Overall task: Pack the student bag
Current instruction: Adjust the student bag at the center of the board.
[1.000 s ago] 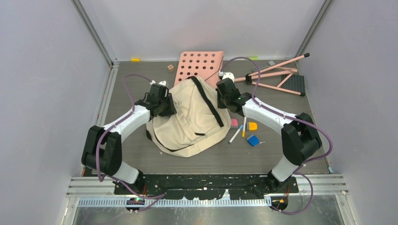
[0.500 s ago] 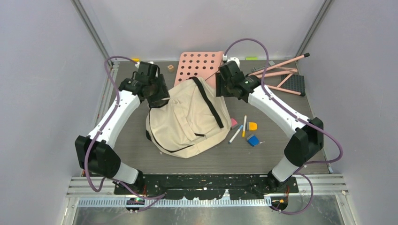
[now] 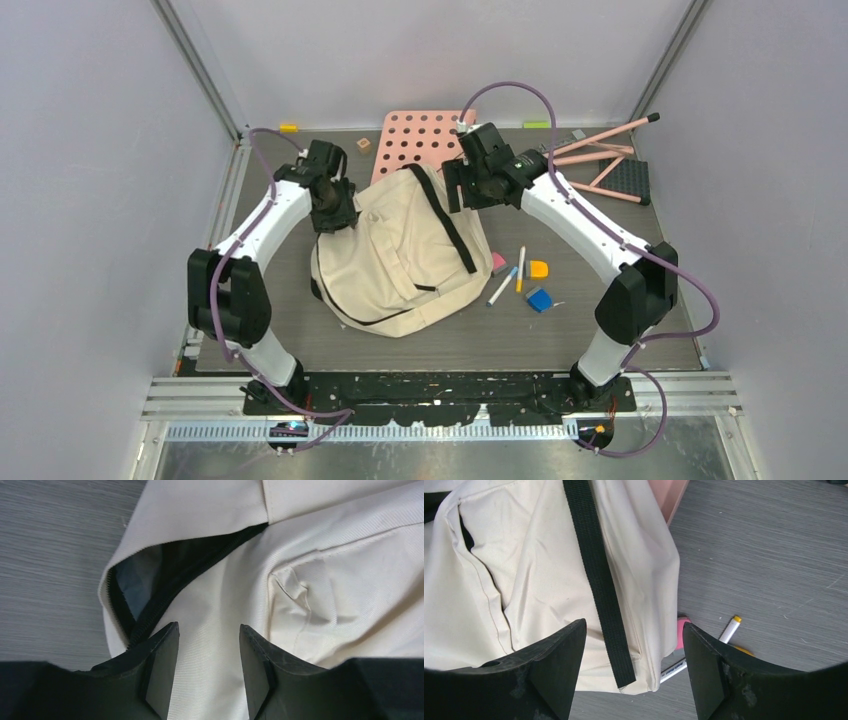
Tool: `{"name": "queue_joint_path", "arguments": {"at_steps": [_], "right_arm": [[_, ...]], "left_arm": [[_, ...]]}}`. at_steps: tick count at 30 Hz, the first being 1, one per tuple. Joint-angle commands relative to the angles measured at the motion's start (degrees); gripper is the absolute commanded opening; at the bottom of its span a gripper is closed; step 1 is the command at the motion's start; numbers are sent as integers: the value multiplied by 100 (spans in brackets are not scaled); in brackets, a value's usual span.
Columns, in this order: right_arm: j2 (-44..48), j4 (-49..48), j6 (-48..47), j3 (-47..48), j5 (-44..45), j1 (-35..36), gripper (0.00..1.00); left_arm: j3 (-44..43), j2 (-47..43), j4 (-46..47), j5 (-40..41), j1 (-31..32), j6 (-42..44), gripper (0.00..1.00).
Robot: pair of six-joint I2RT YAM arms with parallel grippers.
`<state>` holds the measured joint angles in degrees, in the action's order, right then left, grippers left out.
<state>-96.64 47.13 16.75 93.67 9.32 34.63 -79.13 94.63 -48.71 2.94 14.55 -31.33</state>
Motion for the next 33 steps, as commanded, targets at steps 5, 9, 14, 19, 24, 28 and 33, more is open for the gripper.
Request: {"name": "queue_joint_path", "arguments": {"at_steps": [5, 9, 14, 19, 24, 28, 33], "right_arm": [[-137, 254, -467, 548, -481, -18, 77], [-103, 468, -908, 662, -425, -18, 77], [-159, 776, -1283, 856, -368, -41, 77], [-264, 637, -1096, 879, -611, -57, 77], [-357, 692, -1000, 927, -565, -57, 77], [-301, 512, -782, 760, -592, -58, 76], [-382, 441, -746, 787, -699, -53, 76]], "left_arm": [[-78, 14, 479, 690, -47, 1328, 56], [-372, 648, 328, 744, -48, 1710, 56], [-493, 935, 403, 647, -48, 1819, 57], [-646, 1016, 104, 701, -48, 1795, 52], [-653, 699, -71, 667, -48, 1600, 0], [-359, -213, 158, 974, -42, 1375, 0], [97, -1085, 677, 1254, -65, 1213, 0]]}}
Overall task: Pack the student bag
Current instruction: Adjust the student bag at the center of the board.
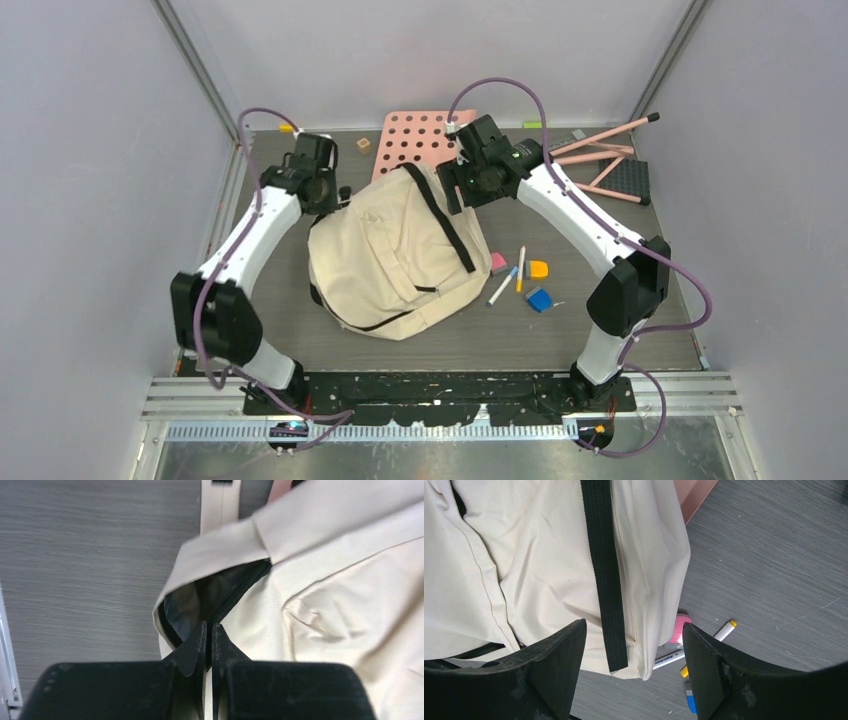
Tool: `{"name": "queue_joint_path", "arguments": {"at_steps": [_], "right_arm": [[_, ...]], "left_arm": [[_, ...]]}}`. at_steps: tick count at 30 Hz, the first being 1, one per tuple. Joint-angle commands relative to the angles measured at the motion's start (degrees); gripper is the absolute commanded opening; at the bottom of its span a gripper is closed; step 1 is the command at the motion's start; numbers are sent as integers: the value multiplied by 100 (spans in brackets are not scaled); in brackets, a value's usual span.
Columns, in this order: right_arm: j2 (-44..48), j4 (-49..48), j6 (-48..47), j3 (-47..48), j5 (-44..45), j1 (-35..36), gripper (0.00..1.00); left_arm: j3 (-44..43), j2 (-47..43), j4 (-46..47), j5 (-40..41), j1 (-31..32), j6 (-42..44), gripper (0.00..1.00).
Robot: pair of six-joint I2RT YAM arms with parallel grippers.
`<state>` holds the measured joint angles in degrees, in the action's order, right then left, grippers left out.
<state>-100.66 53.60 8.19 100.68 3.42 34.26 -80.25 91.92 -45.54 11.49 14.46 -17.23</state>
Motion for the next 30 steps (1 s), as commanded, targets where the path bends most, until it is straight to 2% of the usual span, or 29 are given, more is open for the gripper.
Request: {"name": "queue_joint_path", "arguments": {"at_steps": [1, 5, 9, 15, 19, 24, 30], "right_arm": [[-13, -221, 95, 97, -112, -16, 76], [-232, -336, 83, 255, -241, -16, 75], [-537, -401, 104, 594, -573, 32, 75], [-632, -500, -34, 525, -559, 172, 77], [-571, -489, -385, 348, -258, 519, 79], [-754, -906, -240, 345, -453, 838, 80], [-1496, -1209, 18, 1082, -683, 1194, 80]], "left_arm": [[277, -912, 395, 420, -69, -232, 0], [402, -1110, 385, 325, -117, -404, 0], [549, -1105, 350, -134, -136, -315, 0], [711, -1054, 186, 282, -227, -306, 0], [667, -954, 86, 361, -301, -380, 0], [888, -1003, 98, -61, -321, -393, 0], [1472, -1357, 38, -218, -318, -339, 0]]}}
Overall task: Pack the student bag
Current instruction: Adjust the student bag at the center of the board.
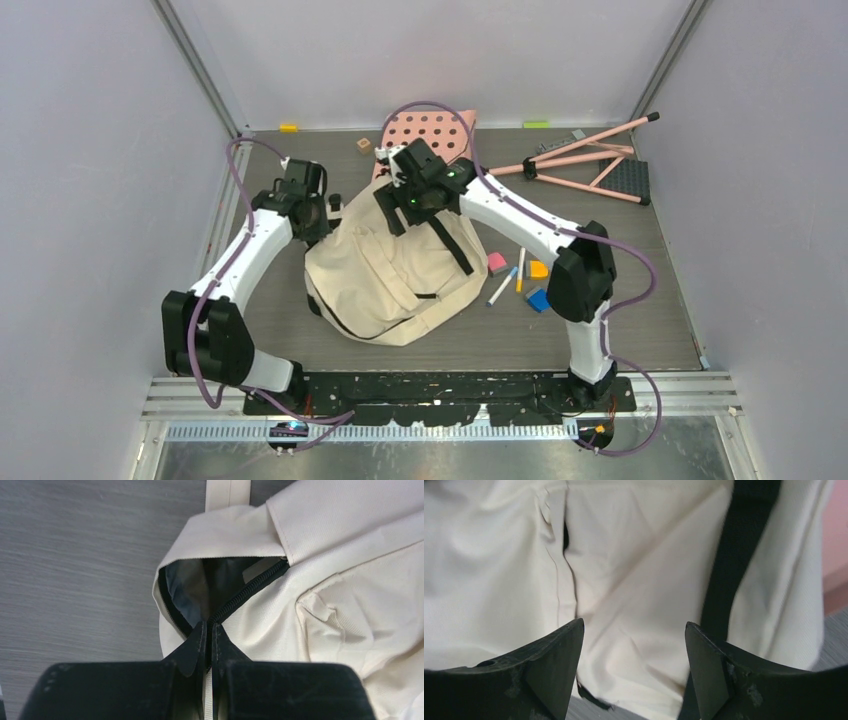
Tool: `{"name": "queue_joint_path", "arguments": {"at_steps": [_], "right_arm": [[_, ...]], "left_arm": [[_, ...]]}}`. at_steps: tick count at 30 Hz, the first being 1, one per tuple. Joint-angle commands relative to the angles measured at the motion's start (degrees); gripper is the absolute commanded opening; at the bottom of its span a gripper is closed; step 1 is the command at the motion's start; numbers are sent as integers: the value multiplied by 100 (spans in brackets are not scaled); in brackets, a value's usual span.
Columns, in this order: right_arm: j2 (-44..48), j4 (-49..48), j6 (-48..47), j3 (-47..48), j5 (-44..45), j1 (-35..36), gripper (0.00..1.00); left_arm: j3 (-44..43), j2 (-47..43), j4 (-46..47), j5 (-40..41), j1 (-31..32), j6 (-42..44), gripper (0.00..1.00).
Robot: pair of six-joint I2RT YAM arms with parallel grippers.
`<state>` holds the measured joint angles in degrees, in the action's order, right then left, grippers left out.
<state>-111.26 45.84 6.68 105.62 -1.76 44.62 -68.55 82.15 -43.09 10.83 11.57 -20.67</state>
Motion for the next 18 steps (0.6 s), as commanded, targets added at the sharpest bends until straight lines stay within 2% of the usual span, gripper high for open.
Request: {"name": "queue_joint_path", "arguments": {"at_steps": [1, 6, 11, 18], "right_arm": [[-628, -439, 242, 825, -186, 172, 79], [-1283, -741, 660, 1412, -429, 232, 76], [-1756, -614, 824, 1984, -613, 364, 73], [-1449, -555, 911, 1432, -692, 648, 70]], "left_arm": [[380, -414, -227, -170, -32, 16, 0], [724, -618, -235, -276, -32, -71, 0], [910, -859, -120, -574, -32, -282, 0], [1144, -917, 154, -1398, -32, -724, 0]]}}
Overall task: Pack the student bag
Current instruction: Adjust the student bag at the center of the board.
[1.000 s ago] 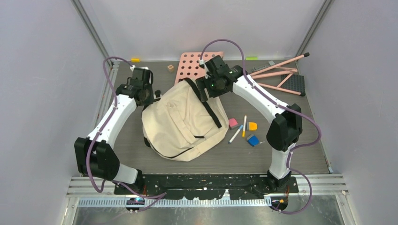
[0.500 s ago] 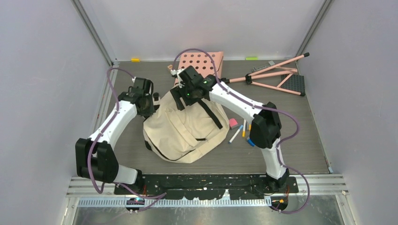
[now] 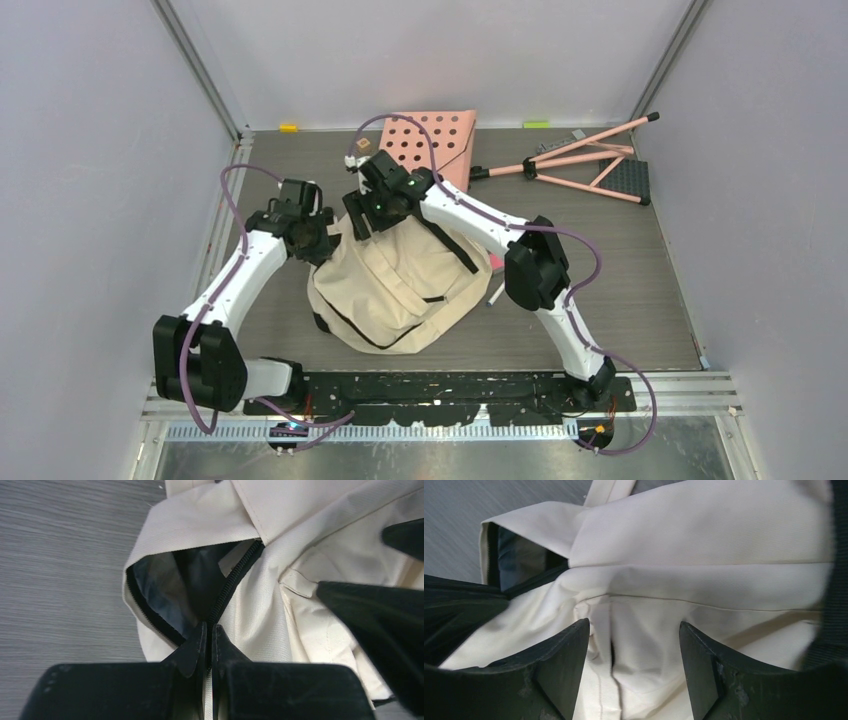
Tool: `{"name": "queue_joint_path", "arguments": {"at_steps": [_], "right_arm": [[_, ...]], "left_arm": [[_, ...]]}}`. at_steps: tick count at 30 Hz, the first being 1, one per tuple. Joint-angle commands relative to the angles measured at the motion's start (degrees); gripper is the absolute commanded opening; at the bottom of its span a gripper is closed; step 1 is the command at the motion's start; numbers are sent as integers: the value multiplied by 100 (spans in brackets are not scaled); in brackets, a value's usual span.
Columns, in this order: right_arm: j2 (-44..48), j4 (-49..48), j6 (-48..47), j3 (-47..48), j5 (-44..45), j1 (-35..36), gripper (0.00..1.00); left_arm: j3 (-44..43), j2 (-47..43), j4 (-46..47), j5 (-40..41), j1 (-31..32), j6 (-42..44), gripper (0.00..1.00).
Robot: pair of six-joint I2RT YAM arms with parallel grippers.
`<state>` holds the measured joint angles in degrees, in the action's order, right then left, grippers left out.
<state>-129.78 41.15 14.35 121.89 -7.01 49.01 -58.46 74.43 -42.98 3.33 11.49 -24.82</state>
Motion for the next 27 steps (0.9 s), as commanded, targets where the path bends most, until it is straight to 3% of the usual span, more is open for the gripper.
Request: {"name": "queue_joint_path", "arguments": {"at_steps": [1, 5, 14, 19, 27], "right_arm": [[441, -62, 151, -267, -160, 230, 70], [809, 53, 234, -544, -32, 257, 68], [2074, 28, 191, -1559, 843, 259, 76], [2830, 113, 120, -2518, 1051, 293, 77], [3595, 498, -28, -3514, 1426, 652, 76]], "left_arm": [[153, -153, 157, -673, -24, -327, 0], [-39, -236, 37, -579, -25, -425, 0], [-831, -35, 140, -73, -349, -516, 0], [-1273, 401, 291, -499, -929, -857, 0], [-1621, 1055, 964, -796, -1017, -1119, 0]]}}
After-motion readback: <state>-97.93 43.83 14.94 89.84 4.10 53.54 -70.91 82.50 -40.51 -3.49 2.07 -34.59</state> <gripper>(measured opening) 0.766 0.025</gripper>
